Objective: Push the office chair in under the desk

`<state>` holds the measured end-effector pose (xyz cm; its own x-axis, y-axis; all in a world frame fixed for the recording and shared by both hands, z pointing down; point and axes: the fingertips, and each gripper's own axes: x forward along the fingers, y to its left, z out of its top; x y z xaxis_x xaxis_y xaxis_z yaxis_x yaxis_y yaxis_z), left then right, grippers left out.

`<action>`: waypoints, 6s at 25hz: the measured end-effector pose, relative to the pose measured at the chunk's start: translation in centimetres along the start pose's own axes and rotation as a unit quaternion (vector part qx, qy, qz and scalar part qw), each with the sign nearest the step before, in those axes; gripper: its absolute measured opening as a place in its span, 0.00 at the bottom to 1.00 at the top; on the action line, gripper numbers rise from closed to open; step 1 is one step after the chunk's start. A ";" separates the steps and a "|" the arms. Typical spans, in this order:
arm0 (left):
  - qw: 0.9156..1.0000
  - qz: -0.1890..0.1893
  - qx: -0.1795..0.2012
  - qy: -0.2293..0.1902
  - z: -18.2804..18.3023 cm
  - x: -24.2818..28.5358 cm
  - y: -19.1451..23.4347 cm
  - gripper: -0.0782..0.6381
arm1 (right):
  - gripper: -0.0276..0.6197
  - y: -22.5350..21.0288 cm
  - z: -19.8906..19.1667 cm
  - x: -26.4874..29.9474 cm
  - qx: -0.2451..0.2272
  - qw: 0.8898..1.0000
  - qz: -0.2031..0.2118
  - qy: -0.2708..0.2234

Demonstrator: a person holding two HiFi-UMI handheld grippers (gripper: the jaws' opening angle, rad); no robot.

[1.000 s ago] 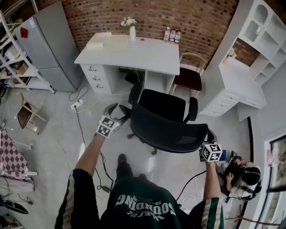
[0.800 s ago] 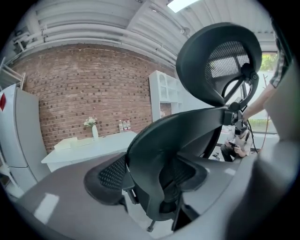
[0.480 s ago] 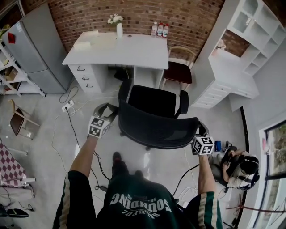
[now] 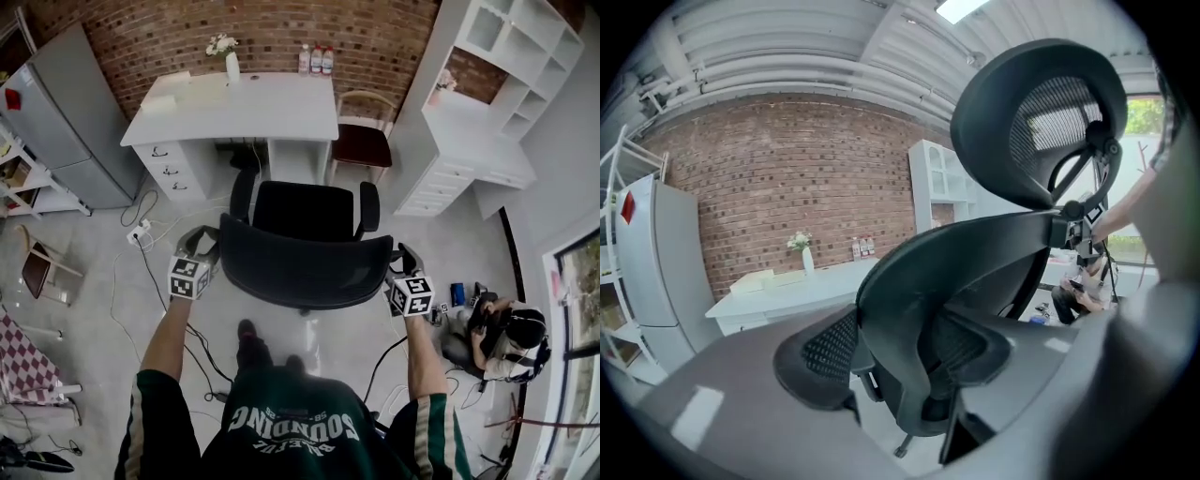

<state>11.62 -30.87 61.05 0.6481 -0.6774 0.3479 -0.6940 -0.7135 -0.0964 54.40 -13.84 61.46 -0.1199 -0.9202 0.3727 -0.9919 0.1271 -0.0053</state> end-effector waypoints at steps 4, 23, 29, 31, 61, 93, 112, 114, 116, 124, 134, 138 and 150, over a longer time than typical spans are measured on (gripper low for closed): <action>1.000 0.013 -0.005 0.004 -0.9 -2.2 0.2 0.46 | 0.51 1.3 0.0 0.0 -0.014 1.000 0.007 0.000; 0.999 0.044 -0.022 0.010 -4.3 -9.6 3.9 0.46 | 0.50 8.0 0.1 1.9 -0.035 0.999 0.032 0.022; 0.999 0.036 -0.022 0.013 -4.9 -10.8 5.5 0.46 | 0.50 10.2 0.3 2.3 -0.033 0.998 0.026 0.035; 0.999 0.032 -0.021 0.013 -5.1 -11.1 6.0 0.46 | 0.50 10.7 0.3 2.4 -0.031 0.999 0.020 0.037; 1.000 0.020 -0.023 -0.004 -10.7 -24.0 15.1 0.46 | 0.50 27.2 0.3 1.7 -0.038 0.998 0.012 0.040; 0.999 0.026 -0.038 0.000 -13.8 -28.1 28.9 0.46 | 0.50 40.0 3.1 8.7 -0.037 0.999 0.015 0.020; 0.999 0.017 -0.048 0.009 -11.1 -18.7 39.0 0.46 | 0.48 38.8 7.9 20.5 -0.055 0.997 0.010 0.045; 0.999 0.015 -0.047 0.010 -10.7 -17.4 39.5 0.46 | 0.48 38.0 8.4 21.6 -0.054 0.998 0.007 0.044; 0.999 0.015 -0.048 0.012 -10.3 -16.0 40.2 0.46 | 0.48 37.4 8.9 22.7 -0.053 0.998 0.004 0.045; 0.999 0.020 -0.046 0.014 -8.8 -11.2 42.6 0.46 | 0.48 34.9 10.5 27.4 -0.058 0.996 0.006 0.060; 0.998 0.042 -0.055 -0.003 -7.2 -5.5 44.9 0.45 | 0.47 31.3 12.6 33.0 -0.063 0.997 0.012 0.053; 0.997 0.053 -0.054 -0.003 -6.9 -4.3 45.5 0.45 | 0.47 30.8 12.9 33.9 -0.061 0.997 0.011 0.050; 0.994 0.075 -0.082 -0.009 -7.1 -7.4 43.8 0.47 | 0.49 30.6 13.0 31.3 -0.028 0.999 -0.012 0.011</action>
<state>-25.83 -55.82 60.87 0.5378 -0.7778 0.3252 -0.8241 -0.5664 0.0082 19.71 -43.61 60.91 -0.0946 -0.9149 0.3924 -0.9904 0.1263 0.0558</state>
